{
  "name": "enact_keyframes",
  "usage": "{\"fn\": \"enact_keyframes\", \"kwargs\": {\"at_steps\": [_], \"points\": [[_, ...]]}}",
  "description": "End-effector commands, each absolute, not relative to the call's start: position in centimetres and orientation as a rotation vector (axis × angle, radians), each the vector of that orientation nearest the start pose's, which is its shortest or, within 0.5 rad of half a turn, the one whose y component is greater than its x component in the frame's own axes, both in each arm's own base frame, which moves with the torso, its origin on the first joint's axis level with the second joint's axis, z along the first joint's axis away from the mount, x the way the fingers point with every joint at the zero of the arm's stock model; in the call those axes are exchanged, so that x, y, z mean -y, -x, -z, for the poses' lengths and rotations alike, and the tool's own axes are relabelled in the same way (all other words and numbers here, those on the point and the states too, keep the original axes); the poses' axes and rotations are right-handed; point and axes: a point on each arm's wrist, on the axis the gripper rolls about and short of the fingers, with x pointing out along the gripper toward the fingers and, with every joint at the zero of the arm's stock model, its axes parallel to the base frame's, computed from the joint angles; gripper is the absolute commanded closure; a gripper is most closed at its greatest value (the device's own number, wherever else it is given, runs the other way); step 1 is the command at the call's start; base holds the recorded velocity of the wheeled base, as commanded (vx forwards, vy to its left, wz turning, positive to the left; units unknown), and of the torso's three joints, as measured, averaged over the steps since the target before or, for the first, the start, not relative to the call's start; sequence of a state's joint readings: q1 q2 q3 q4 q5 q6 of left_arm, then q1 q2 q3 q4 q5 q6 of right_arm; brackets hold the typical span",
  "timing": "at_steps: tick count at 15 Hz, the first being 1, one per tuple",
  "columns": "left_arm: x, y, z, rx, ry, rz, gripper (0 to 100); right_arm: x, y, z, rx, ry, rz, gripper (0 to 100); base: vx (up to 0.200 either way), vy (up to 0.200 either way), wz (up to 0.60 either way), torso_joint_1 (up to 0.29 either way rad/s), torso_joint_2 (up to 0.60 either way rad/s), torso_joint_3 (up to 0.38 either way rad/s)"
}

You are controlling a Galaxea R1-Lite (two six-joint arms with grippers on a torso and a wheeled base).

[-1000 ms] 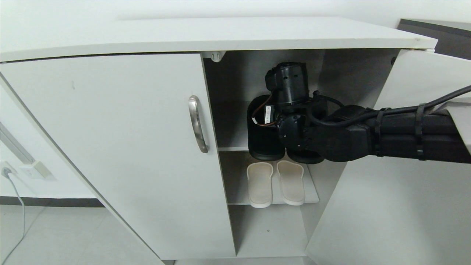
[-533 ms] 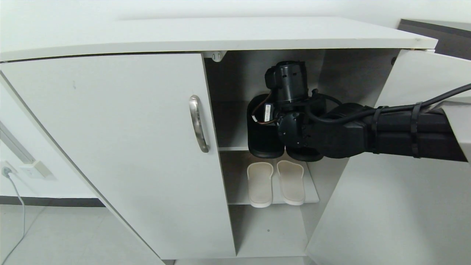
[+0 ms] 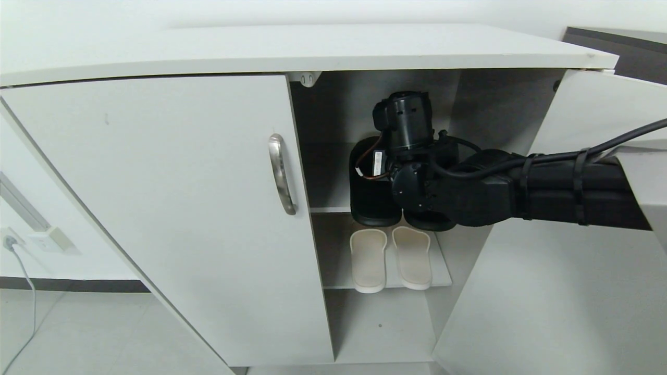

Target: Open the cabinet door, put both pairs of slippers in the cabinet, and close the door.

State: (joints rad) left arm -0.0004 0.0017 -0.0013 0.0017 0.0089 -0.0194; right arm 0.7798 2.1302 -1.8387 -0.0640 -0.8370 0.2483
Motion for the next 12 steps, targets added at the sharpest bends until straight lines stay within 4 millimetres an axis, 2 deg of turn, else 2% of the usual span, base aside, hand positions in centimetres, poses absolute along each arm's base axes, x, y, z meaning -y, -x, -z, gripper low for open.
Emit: {"fn": "enact_keyframes", "kwargs": {"at_steps": [1,3,5,10,11,12], "points": [[0.0,2.3,-7.6,-0.003,0.02,-0.009,100,-29.8,-32.5,-25.4,-0.15,-0.083,0.077,0,0.0,0.0,0.0,0.0,0.0,0.0],[0.0,2.3,-7.6,-0.003,0.021,-0.011,100,-29.7,-32.4,-25.2,-0.156,-0.076,0.078,0,0.0,0.0,0.0,0.0,0.0,0.0],[0.0,2.3,-7.6,-0.003,0.021,-0.009,100,-29.4,-31.0,-25.4,-0.169,-0.061,0.061,0,0.0,0.0,0.0,0.0,0.0,0.0],[0.0,2.3,-7.6,-0.003,0.021,-0.009,100,-27.9,-26.3,-27.6,-0.162,-0.066,0.005,0,0.0,0.0,0.0,0.0,0.0,0.0],[0.0,2.3,-7.6,-0.001,0.021,-0.012,100,-27.3,-24.1,-28.5,-0.158,-0.074,-0.037,0,0.0,0.0,0.0,0.0,0.0,0.0],[0.0,2.3,-7.6,-0.003,0.021,-0.012,100,-27.0,-23.0,-28.4,-0.168,-0.069,-0.06,0,0.0,0.0,0.0,0.0,0.0,0.0]]}}
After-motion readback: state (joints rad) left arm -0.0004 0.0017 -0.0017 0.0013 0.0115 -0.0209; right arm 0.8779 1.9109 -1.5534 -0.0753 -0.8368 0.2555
